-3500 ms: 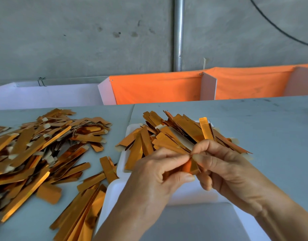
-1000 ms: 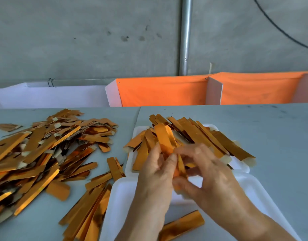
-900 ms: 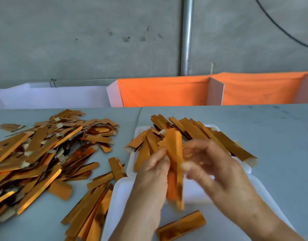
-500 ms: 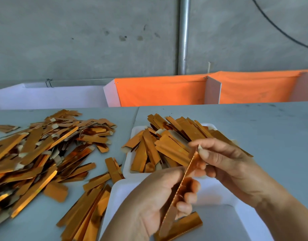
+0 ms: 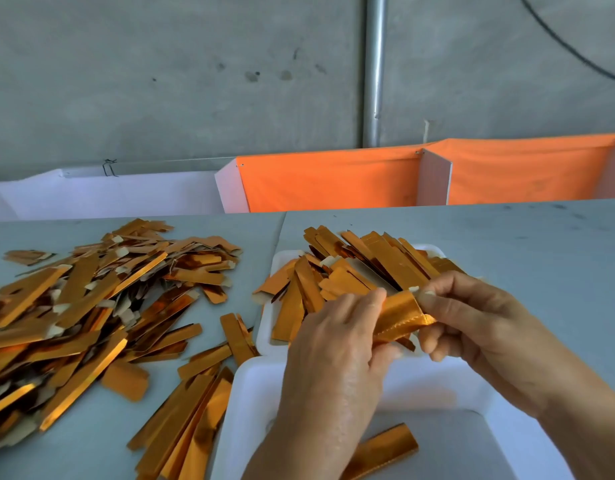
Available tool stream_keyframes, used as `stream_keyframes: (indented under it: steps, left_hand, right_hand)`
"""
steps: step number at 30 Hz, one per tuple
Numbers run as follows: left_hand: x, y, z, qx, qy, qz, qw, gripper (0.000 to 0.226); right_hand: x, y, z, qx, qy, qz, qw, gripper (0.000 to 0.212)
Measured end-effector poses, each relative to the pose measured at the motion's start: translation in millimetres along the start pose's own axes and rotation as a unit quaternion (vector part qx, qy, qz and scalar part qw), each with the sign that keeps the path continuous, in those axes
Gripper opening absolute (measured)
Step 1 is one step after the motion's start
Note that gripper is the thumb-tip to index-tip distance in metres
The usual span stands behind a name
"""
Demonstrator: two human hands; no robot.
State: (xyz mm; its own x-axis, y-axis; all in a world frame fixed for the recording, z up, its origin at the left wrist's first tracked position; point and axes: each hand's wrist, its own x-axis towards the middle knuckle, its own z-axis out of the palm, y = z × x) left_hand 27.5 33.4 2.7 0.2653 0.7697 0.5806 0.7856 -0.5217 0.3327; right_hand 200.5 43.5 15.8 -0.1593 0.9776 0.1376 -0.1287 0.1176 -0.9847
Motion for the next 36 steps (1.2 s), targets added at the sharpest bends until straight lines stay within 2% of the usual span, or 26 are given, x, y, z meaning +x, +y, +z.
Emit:
stream_keyframes:
  steps: [2,7,16,19,22,25,28,33,36]
  left_hand:
    - [1,1,-4,0.003,0.013,-0.003,1.0,0.057]
    - [0,1,-4,-0.084,0.022,-0.028,0.996,0.058]
    - [3,-2,-2,0.004,0.01,0.067,0.998,0.045]
    - [2,-2,-7,-0.104,-0.003,0.016,0.994,0.045]
    - [1,2,-7,-0.219,-0.016,-0.03,0.975,0.048]
    - [3,6,-8,-0.239,-0.047,-0.015,0.97,0.051]
    - [3,4,-5,-0.206,-0.067,0.001,0.976,0.05]
    - [1,-5,-5,-0.276,-0.072,-0.1,0.953,0.035]
    - [2,-6,-6,-0.311,-0.068,-0.112,0.941,0.035]
  right_hand:
    - [0,-2,0,0.038,-0.009,0.022,0.999,0.016]
    - [0,-5,1,0.067,-0.015,0.049,0.996,0.016]
    - [1,-2,0,0.094,0.02,0.108,0.989,0.008]
    - [1,-4,-3,0.12,0.021,0.102,0.987,0.011]
    - [0,-8,-5,0.119,0.006,0.07,0.99,0.014]
    - [-1,-8,-6,0.115,0.0,0.049,0.992,0.014]
    - [-2,-8,-5,0.098,-0.001,0.037,0.995,0.015]
    - [-3,-7,-1,0.017,0.0,0.013,1.0,0.008]
    - [-3,-7,0,-0.015,0.0,-0.023,1.0,0.006]
